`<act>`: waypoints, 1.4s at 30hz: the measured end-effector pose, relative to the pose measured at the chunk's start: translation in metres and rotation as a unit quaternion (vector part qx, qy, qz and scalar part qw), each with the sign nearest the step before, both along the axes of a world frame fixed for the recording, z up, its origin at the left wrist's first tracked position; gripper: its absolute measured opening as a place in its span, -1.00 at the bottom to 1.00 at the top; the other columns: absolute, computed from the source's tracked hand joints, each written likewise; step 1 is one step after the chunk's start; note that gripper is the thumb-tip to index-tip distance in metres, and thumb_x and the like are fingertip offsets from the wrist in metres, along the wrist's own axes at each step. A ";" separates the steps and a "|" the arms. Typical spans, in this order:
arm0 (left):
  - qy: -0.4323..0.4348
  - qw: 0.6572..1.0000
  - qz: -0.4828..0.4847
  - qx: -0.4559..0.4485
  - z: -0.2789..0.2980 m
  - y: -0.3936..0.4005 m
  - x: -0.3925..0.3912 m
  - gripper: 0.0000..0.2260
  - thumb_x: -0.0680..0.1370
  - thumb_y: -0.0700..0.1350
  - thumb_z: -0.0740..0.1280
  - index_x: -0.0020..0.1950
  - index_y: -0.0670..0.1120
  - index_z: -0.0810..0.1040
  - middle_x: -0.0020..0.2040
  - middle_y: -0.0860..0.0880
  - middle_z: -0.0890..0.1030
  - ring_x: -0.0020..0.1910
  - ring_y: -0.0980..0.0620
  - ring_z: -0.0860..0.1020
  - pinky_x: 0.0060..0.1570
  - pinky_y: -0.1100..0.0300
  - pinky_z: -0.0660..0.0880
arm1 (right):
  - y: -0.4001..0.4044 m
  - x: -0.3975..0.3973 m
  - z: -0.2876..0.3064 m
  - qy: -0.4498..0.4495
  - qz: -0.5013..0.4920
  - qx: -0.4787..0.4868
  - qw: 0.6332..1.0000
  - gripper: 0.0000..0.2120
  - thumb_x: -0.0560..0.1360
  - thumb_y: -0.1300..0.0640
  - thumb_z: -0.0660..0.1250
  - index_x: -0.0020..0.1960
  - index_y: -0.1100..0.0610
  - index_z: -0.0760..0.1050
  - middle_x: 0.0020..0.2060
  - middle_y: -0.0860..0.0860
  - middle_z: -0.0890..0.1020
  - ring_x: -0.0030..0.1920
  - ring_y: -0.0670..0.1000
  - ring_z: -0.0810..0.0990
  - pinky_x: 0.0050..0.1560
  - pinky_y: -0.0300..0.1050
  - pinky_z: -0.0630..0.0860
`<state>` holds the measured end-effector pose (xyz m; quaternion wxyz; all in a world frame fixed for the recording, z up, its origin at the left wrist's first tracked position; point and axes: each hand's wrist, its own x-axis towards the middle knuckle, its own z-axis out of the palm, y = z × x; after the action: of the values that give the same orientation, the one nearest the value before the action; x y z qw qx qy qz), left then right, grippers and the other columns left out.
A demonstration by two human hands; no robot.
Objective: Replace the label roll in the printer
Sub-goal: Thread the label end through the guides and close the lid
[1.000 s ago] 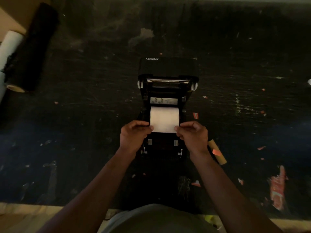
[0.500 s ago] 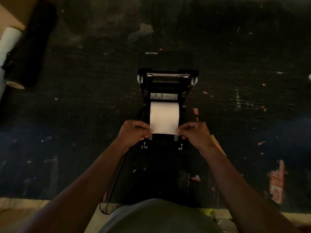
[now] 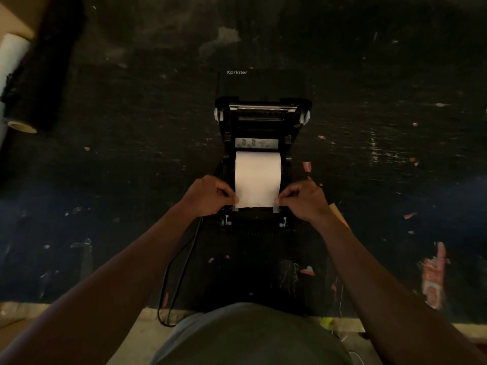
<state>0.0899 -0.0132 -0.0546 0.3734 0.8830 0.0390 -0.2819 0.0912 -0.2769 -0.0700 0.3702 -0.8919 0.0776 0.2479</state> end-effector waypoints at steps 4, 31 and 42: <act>-0.032 0.999 0.000 0.014 -0.004 -0.003 0.001 -0.96 0.50 0.00 0.56 -0.12 0.11 0.73 -0.32 0.18 0.69 -0.53 0.28 0.59 -0.48 0.46 0.44 | -0.001 0.005 0.000 0.004 0.007 -0.010 1.000 -0.71 0.38 0.11 0.60 -0.40 -0.15 0.60 -0.35 -0.21 0.64 -0.19 -0.12 0.64 -0.11 -0.24 0.47; 0.089 0.979 -0.087 0.160 0.014 -0.020 0.036 -0.77 0.40 0.00 0.56 -0.28 -0.17 0.71 -0.59 0.03 0.59 -0.50 0.07 0.60 -0.17 0.13 0.61 | 0.022 -0.043 0.030 -0.290 0.197 -0.135 0.927 -0.84 0.40 0.10 0.52 -0.03 0.06 0.65 -0.03 0.01 0.62 0.00 0.04 0.60 0.05 0.03 0.49; -0.236 0.952 -0.103 0.167 0.021 -0.038 -0.043 -0.84 0.50 0.06 0.45 -0.18 0.04 0.54 -0.21 0.03 0.59 -0.24 -0.01 0.60 -0.26 0.15 0.48 | 0.034 -0.059 0.010 -0.271 0.298 -0.199 0.893 -0.74 0.49 0.06 0.38 0.12 0.15 0.63 0.15 0.11 0.60 0.23 0.14 0.55 0.12 0.13 0.43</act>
<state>0.0470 -0.0509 -0.0338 0.1877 0.9733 -0.0944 -0.0921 0.0321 -0.2429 -0.0597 0.1002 -0.9608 -0.2477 0.0743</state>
